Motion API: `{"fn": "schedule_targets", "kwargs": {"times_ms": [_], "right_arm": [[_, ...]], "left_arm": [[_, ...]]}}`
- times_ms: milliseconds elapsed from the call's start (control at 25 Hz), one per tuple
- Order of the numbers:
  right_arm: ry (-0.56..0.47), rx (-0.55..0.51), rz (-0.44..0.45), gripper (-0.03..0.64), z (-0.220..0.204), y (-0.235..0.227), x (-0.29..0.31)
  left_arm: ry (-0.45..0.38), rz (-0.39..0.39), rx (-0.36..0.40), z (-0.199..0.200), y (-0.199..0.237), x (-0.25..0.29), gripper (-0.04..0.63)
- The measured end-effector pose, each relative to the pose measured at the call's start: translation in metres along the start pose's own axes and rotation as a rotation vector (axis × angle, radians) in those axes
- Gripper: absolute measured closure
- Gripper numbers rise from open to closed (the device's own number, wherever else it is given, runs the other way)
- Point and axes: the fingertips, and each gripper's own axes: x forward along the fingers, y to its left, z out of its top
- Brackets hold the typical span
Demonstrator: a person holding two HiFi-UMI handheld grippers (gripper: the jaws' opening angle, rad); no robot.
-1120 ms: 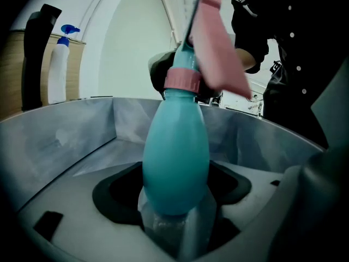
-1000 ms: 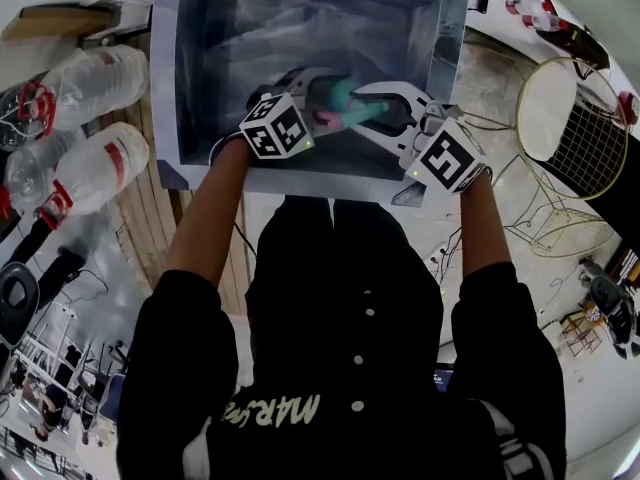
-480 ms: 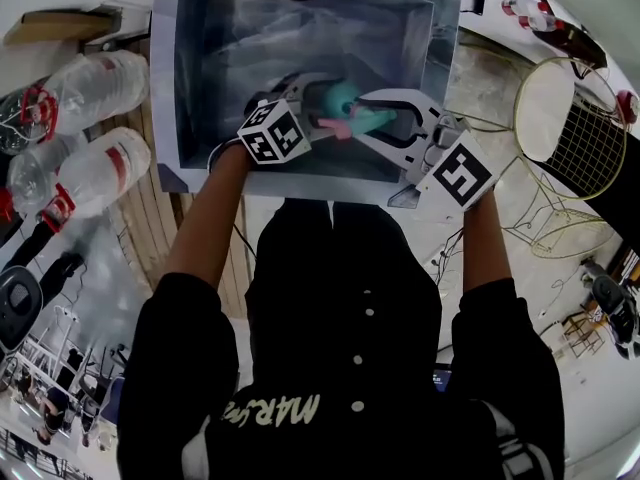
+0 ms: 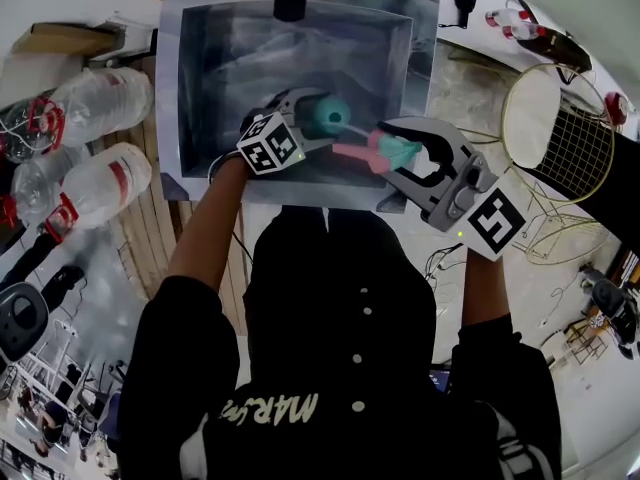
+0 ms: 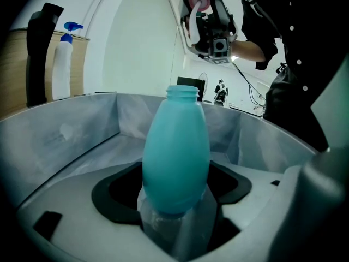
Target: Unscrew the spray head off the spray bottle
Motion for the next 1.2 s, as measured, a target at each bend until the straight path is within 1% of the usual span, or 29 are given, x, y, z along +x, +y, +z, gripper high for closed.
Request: {"fn": "schedule_targets", "kwargs": {"times_ms": [80,160,320,400,520,640,760,800,880,920,960,1000,1040,1080,1200], "right_arm": [[-0.033,0.009,-0.024,0.462,0.013,0.001,-0.010],[-0.044,0.006,-0.047,0.462,0.019,0.002,-0.017],[-0.048,0.025,-0.117,0.462,0.015,-0.005,-0.027],[-0.051,0.039,-0.168,0.462,0.013,-0.011,-0.032],[-0.046,0.052,-0.235,0.462,0.008,-0.020,-0.042],[-0.046,0.080,-0.298,0.462,0.001,-0.027,-0.058],[-0.065,0.114,-0.366,0.460,0.002,-0.034,-0.069],[-0.067,0.116,-0.382,0.462,0.003,-0.035,-0.071],[-0.071,0.111,-0.405,0.460,0.007,-0.035,-0.074],[-0.073,0.107,-0.415,0.462,0.009,-0.034,-0.076],[-0.075,0.101,-0.425,0.462,0.011,-0.032,-0.079],[-0.077,0.096,-0.435,0.460,0.014,-0.030,-0.081],[-0.080,0.089,-0.445,0.462,0.016,-0.028,-0.083],[-0.085,0.082,-0.455,0.462,0.020,-0.027,-0.085],[-0.108,0.057,-0.484,0.460,0.034,-0.026,-0.091]], "left_arm": [[-0.003,0.006,-0.020,0.000,0.000,-0.001,0.215],[-0.005,0.014,-0.032,0.001,0.001,-0.002,0.215],[-0.001,0.014,-0.057,0.002,0.003,-0.004,0.213],[0.008,0.015,-0.055,0.003,0.002,-0.006,0.213],[0.014,0.038,-0.051,0.007,0.003,-0.014,0.209],[-0.002,0.082,-0.041,0.018,0.002,-0.029,0.209],[-0.067,0.185,-0.047,0.040,0.010,-0.062,0.215],[-0.099,0.233,-0.047,0.050,0.013,-0.078,0.238],[-0.154,0.339,-0.042,0.071,0.019,-0.111,0.354],[-0.171,0.393,-0.038,0.081,0.020,-0.127,0.388],[-0.185,0.447,-0.036,0.089,0.020,-0.143,0.440],[-0.199,0.499,-0.039,0.097,0.019,-0.158,0.518],[-0.222,0.543,-0.050,0.105,0.016,-0.173,0.563],[-0.256,0.576,-0.069,0.113,0.014,-0.187,0.567],[-0.377,0.642,-0.126,0.139,0.006,-0.229,0.571]]}}
